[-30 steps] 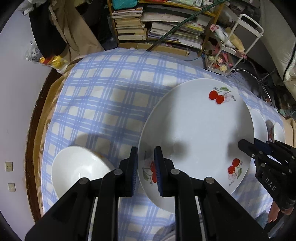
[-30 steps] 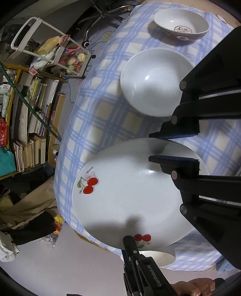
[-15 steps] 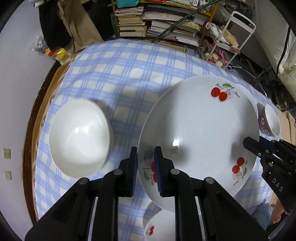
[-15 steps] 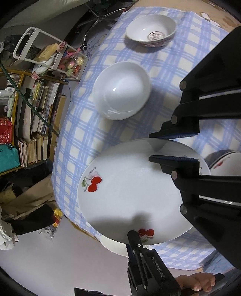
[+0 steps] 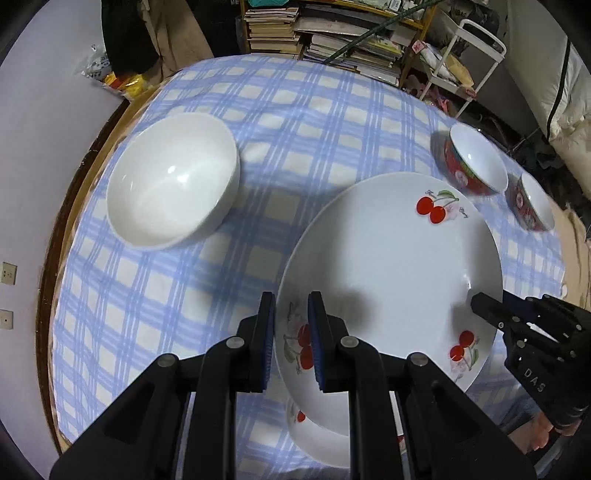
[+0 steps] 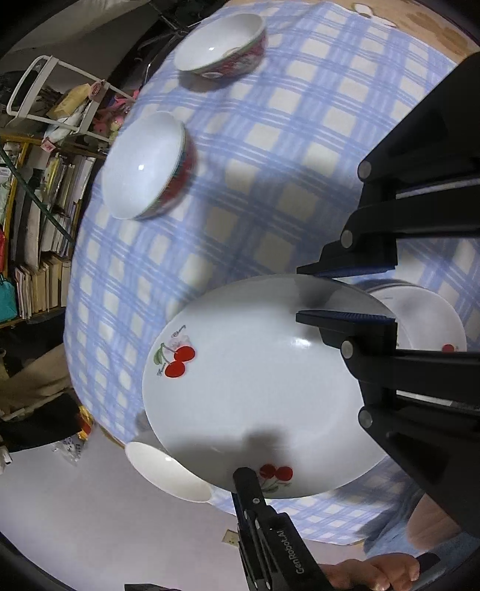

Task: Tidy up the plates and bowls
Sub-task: 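Carry the cherry plate and lower it onto the other cherry plate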

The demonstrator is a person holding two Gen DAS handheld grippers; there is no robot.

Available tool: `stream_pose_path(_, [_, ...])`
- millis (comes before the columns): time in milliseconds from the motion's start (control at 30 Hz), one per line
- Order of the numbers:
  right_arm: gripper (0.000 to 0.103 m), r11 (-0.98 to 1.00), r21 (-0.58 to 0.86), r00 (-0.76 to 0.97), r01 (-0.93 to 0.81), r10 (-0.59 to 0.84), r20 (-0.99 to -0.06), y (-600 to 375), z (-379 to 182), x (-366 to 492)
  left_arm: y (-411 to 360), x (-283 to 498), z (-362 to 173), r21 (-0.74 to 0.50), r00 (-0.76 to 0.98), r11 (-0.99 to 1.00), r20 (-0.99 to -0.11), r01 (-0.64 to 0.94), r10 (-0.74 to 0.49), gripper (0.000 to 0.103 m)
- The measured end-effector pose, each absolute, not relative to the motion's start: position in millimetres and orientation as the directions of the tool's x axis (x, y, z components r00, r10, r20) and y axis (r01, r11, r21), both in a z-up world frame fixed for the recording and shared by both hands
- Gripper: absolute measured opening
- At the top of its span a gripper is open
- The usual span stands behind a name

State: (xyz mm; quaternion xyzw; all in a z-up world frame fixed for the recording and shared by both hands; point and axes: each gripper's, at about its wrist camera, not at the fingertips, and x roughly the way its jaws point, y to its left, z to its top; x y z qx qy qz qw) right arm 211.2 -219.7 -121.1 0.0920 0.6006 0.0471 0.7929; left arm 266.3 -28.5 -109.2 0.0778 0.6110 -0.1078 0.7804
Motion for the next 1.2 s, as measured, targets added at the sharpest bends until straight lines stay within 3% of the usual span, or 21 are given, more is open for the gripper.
stream_pose_path(567, [0.018,0.984,0.174,0.274,0.028,0.159,-0.949,-203.7,-143.2,163.7,-4.1,217.5,-135.2,-0.093,0.211,0.969,-0.967,0.229,-0.142,0.017])
stream_pose_path(1200, [0.018,0.976,0.206,0.371,0.074,0.165,-0.914,-205.9,-153.5,128.0,-22.2,189.6,-172.5,0.022,0.150,0.962,-0.989,0.272,-0.020,0.018])
